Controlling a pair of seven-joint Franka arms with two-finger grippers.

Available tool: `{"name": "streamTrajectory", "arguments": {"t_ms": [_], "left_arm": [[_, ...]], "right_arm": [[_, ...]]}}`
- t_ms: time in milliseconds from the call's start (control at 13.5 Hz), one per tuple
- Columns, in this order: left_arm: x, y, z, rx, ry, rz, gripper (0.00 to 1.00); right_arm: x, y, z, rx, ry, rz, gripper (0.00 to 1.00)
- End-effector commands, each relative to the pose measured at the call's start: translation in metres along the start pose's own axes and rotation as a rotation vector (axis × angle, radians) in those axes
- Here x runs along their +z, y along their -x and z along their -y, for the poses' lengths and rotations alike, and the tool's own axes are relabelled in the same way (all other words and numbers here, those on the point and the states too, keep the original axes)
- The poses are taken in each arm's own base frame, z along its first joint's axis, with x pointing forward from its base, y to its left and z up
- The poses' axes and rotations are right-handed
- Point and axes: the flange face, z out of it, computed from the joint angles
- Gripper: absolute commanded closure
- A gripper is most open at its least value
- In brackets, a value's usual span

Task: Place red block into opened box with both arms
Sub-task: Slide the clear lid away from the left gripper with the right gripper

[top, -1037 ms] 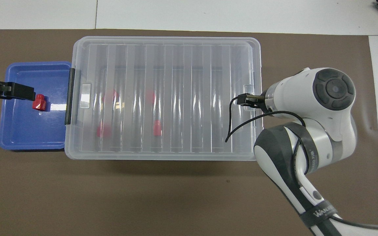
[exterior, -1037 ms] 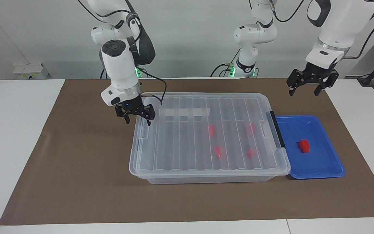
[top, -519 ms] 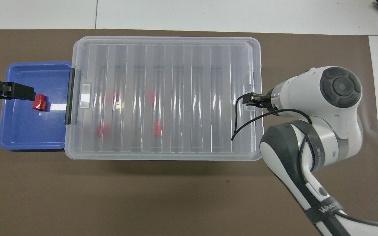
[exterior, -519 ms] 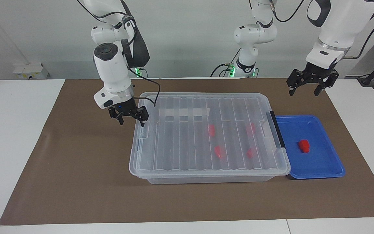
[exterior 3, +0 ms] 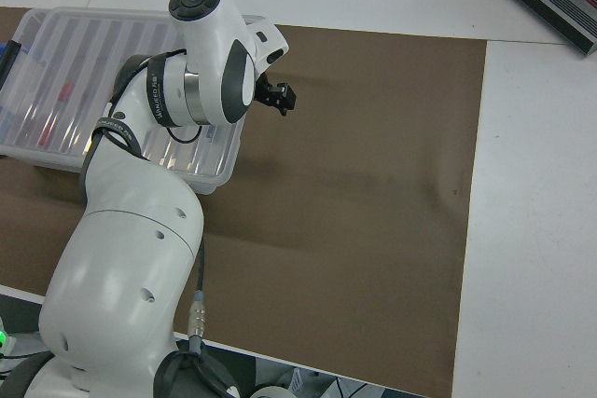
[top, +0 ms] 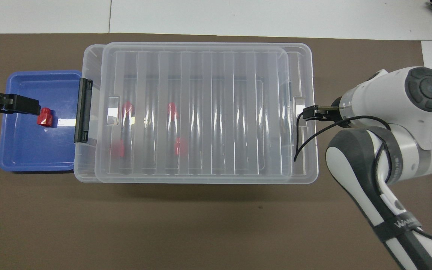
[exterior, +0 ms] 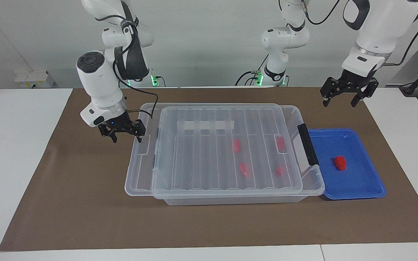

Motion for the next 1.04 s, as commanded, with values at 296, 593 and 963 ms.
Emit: {"name": "streamTrajectory", "arguments": {"t_ms": [296, 593, 963], "left_arm": [[-0.001, 0.010, 0.003, 0.009, -0.015, 0.017, 0.00], [-0.003, 0.014, -0.001, 0.011, -0.014, 0.039, 0.00], [0.034, 0.015, 0.015, -0.002, -0.030, -0.063, 0.00]], "right_arm": [[-0.004, 0.006, -0.092, -0.167, 0.011, 0.020, 0.01], [-0.003, 0.008, -0.117, -0.210, 0.014, 0.022, 0.01], [-0.005, 0.009, -0.127, -0.246, 0.019, 0.022, 0.01]]}}
